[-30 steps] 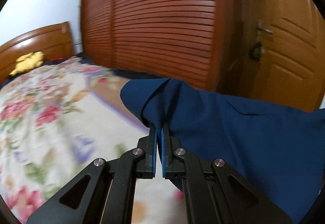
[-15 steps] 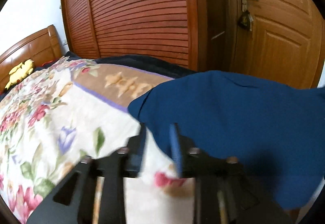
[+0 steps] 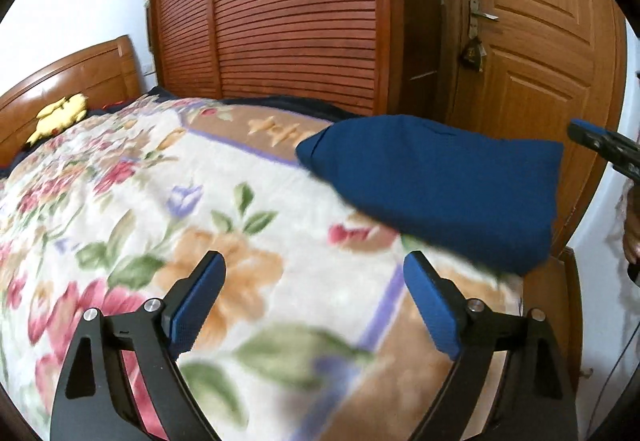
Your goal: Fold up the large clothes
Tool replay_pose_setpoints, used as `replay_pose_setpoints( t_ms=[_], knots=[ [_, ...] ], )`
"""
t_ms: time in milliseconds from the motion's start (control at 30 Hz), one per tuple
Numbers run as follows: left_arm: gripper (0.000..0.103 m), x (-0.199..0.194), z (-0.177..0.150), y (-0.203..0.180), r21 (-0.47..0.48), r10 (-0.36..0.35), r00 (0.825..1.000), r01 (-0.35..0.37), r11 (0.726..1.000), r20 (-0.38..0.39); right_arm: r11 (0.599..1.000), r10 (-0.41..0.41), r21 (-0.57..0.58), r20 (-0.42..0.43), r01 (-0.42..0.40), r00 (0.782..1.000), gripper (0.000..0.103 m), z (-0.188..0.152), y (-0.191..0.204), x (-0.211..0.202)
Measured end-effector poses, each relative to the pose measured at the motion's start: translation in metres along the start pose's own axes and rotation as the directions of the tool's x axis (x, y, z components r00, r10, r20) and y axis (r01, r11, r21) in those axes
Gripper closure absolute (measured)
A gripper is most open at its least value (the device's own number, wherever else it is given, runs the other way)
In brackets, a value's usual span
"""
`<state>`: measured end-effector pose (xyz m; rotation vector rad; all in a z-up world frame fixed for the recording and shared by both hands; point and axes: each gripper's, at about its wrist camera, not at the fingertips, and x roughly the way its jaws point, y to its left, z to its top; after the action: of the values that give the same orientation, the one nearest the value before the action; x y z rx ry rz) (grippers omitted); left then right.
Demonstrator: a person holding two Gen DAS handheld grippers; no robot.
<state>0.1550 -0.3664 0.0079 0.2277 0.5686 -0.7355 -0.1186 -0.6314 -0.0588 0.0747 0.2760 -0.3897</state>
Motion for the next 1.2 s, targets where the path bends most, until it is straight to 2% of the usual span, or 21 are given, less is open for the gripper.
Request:
replay_pose_setpoints(
  t_ms=[200, 333, 533, 700, 767, 900, 1133, 1200],
  knots=[
    [0.012, -0.034, -0.032, 0.021, -0.047, 0.021, 1.0, -0.021, 0.999, -0.008, 0.993, 0.117, -0.02, -0.075, -0.119, 0.99, 0.05, -0.003, 0.041, 0.02],
    [0.012, -0.051, -0.047, 0.033, -0.058, 0.05, 0.999, -0.05, 0.997, -0.007, 0.984, 0.158, -0.062, -0.128, -0.167, 0.979, 0.05, -0.005, 0.064, 0.036],
    [0.012, -0.073, -0.067, 0.046, -0.055, 0.08, 0.997, -0.079, 0.995, 0.007, 0.984, 0.114, -0.111, -0.198, -0.138, 0.974, 0.05, -0.006, 0.068, 0.056],
    [0.012, -0.089, -0.082, 0.05, -0.051, 0.086, 0.996, -0.086, 0.995, 0.009, 0.965, 0.033, -0.246, -0.235, -0.092, 0.971, 0.047, -0.011, 0.08, 0.065],
    [0.012, -0.093, -0.086, 0.052, -0.057, 0.086, 0.996, -0.085, 0.995, 0.013, 0.966, 0.053, -0.234, -0.246, -0.113, 0.968, 0.047, -0.012, 0.074, 0.066],
    [0.012, -0.104, -0.096, 0.053, -0.068, 0.094, 0.995, -0.092, 0.993, 0.021, 0.978, 0.136, -0.116, -0.283, -0.175, 0.949, 0.047, -0.01, 0.059, 0.076],
    [0.012, -0.125, -0.111, 0.061, -0.099, 0.115, 0.993, -0.112, 0.989, 0.022, 0.984, 0.068, -0.141, -0.252, -0.106, 0.965, 0.047, -0.002, 0.071, 0.061],
    [0.012, -0.133, -0.115, 0.066, -0.112, 0.129, 0.991, -0.126, 0.986, 0.026, 0.986, 0.084, -0.12, -0.214, -0.112, 0.973, 0.047, 0.006, 0.079, 0.053]
  ],
)
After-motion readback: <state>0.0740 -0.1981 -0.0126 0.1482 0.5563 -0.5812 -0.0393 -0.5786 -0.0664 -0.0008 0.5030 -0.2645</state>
